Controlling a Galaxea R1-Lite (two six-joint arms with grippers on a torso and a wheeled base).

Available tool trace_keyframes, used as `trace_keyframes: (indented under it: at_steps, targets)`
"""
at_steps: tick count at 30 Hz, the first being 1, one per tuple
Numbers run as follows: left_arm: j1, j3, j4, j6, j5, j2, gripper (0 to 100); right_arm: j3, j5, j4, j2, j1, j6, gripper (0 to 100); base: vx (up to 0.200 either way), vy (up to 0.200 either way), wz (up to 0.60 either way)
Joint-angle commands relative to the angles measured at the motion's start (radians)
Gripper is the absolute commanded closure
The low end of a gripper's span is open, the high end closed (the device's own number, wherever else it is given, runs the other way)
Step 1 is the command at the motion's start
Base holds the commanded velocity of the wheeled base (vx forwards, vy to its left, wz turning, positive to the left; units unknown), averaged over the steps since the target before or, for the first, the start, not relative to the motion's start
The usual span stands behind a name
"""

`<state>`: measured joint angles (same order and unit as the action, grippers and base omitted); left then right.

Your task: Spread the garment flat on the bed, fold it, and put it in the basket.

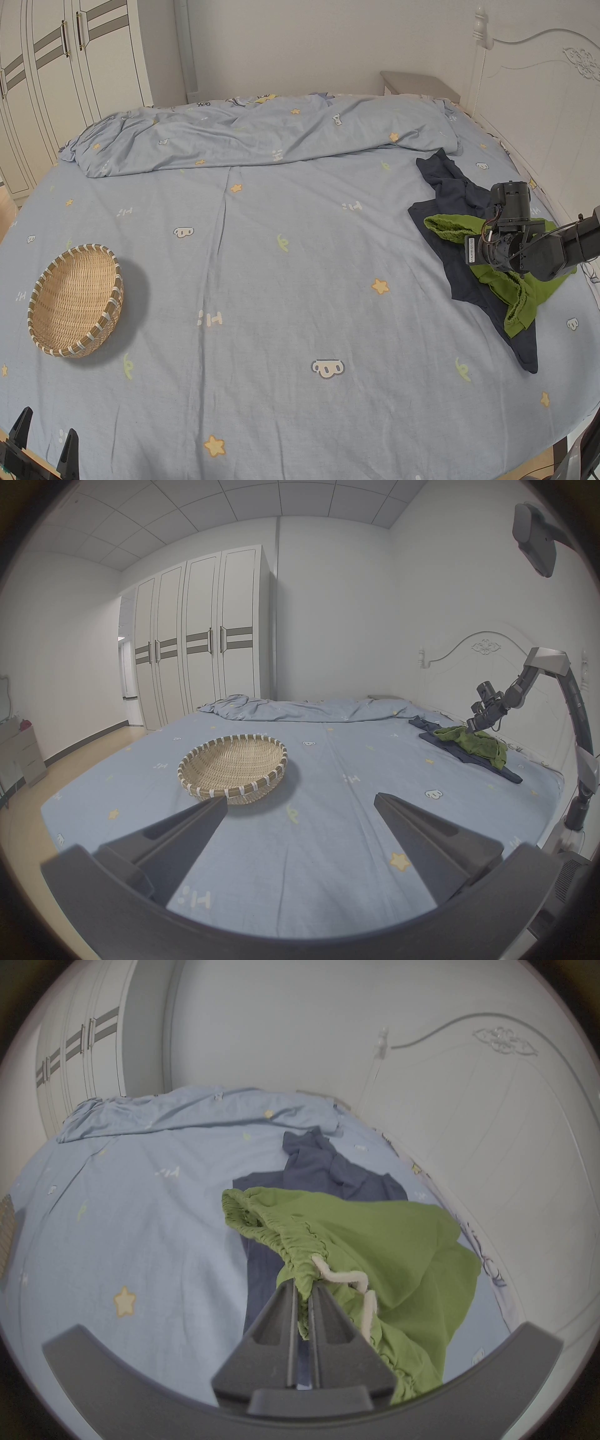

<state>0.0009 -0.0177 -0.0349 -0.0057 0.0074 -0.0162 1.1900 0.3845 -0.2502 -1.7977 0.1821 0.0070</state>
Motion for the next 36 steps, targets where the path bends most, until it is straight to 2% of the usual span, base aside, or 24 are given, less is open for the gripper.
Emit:
trace_keyframes:
  at_steps: [1, 4, 5, 6, 7, 16, 22, 27, 28, 31, 36]
  targets:
    - [0.001, 0.004, 0.0, 0.0, 0.0, 0.016, 0, 0.18, -0.009, 0.292, 0.069, 0.125, 0.172, 100, 0.0, 0.0, 0.0]
    - [0.001, 0.004, 0.0, 0.0, 0.0, 0.016, 0, 0.25, -0.032, 0.396, 0.075, 0.171, 0.245, 100, 0.0, 0.0, 0.0]
    - [-0.001, 0.004, 0.0, 0.0, 0.0, 0.016, 0, 0.303, -0.062, 0.467, 0.078, 0.209, 0.3, 100, 0.0, 0.0, 0.0]
    - [0.001, 0.004, 0.0, 0.0, 0.0, 0.016, 0, 0.307, -0.065, 0.473, 0.078, 0.211, 0.304, 100, 0.0, 0.0, 0.0]
    - [-0.001, 0.004, 0.0, 0.0, 0.0, 0.016, 0, 0.344, -0.091, 0.509, 0.081, 0.244, 0.344, 100, 0.0, 0.0, 0.0]
    - [0.001, 0.004, 0.0, 0.0, 0.0, 0.016, 0, 0.361, -0.111, 0.526, 0.064, 0.342, 0.364, 100, 0.0, 0.0, 0.0]
    - [0.001, 0.004, 0.0, 0.0, 0.0, 0.016, 0, 0.373, -0.11, 0.555, 0.034, 0.451, 0.367, 100, 0.0, 0.0, 0.0]
    - [0.001, 0.004, 0.0, 0.0, 0.0, 0.016, 0, 0.522, -0.11, 0.571, -0.039, 0.583, 0.418, 100, 0.0, 0.0, 0.0]
    - [-0.001, 0.004, 0.0, 0.0, 0.0, 0.016, 0, 0.528, -0.11, 0.572, -0.042, 0.588, 0.421, 100, 0.0, 0.0, 0.0]
    - [0.001, 0.004, 0.0, 0.0, 0.0, 0.016, 0, 0.642, -0.11, 0.617, -0.072, 0.68, 0.49, 100, 0.0, 0.0, 0.0]
    - [0.001, 0.004, 0.0, 0.0, 0.0, 0.016, 0, 0.755, -0.113, 0.635, -0.085, 0.763, 0.547, 100, 0.0, 0.0, 0.0]
